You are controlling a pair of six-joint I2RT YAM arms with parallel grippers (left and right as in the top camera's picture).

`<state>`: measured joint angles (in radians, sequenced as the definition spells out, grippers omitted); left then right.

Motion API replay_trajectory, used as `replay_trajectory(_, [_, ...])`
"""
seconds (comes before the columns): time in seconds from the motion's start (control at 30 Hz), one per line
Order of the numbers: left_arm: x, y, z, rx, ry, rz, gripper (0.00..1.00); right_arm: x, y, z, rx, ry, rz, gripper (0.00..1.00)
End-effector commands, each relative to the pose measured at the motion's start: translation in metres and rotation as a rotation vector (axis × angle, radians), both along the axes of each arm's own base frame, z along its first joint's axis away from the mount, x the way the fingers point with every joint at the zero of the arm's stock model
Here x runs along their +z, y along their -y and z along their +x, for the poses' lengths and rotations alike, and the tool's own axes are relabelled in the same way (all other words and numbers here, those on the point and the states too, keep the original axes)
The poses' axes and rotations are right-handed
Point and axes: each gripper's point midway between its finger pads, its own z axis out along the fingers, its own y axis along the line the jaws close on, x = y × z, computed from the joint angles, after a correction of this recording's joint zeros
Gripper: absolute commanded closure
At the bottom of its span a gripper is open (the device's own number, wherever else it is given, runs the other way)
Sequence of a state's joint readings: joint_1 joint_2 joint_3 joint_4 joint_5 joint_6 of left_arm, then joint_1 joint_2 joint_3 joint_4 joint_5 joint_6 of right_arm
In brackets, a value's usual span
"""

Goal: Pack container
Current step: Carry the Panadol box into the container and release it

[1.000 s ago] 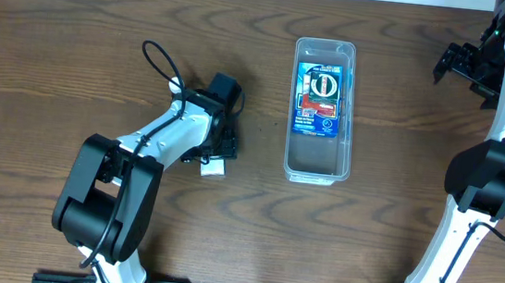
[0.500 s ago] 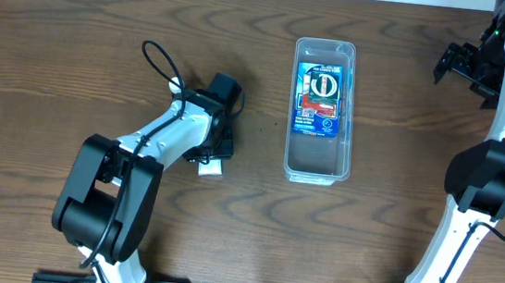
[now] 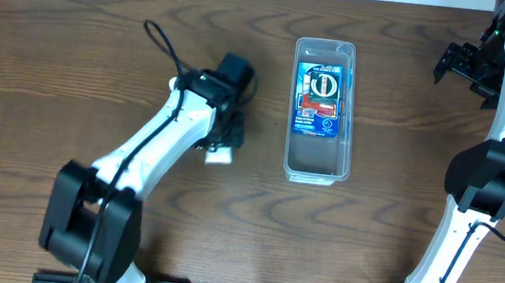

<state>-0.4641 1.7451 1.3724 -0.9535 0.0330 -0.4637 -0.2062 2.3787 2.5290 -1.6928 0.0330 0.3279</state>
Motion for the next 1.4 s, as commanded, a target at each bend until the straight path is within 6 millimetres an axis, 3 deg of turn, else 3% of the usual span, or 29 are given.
replay_trajectory(0.0, [0.052, 0.039, 0.001, -0.079, 0.102, -0.104, 0.54, -0.002, 0.001, -0.001, 0.009, -0.006, 0.001, 0.01])
replay_trajectory(0.17, [0.1, 0.1, -0.008, -0.168, 0.218, -0.22, 0.54, -0.002, 0.001, -0.001, 0.009, -0.006, 0.001, 0.01])
replay_trajectory(0.27, [0.11, 0.132, -0.01, -0.22, 0.294, -0.26, 0.54, -0.002, 0.001, -0.001, 0.009, -0.006, 0.001, 0.01])
replay_trajectory(0.37, [0.111, 0.151, -0.008, -0.249, 0.356, -0.254, 0.54, -0.002, 0.001, -0.001, 0.009, -0.006, 0.001, 0.01])
replay_trajectory(0.5, [0.101, 0.167, 0.0, -0.238, 0.371, -0.265, 0.54, -0.002, 0.001, -0.001, 0.009, -0.006, 0.001, 0.01])
replay_trajectory(0.77, [0.061, 0.192, 0.024, -0.236, 0.372, -0.266, 0.54, -0.002, 0.001, -0.001, 0.009, -0.006, 0.001, 0.01])
replay_trajectory(0.93, [0.044, 0.194, 0.034, -0.223, 0.383, -0.234, 0.54, -0.002, 0.001, -0.001, 0.009, -0.006, 0.001, 0.01])
replay_trajectory(1.37, [-0.001, 0.199, 0.03, -0.184, 0.299, -0.198, 0.54, -0.002, 0.001, -0.001, 0.009, -0.006, 0.001, 0.01])
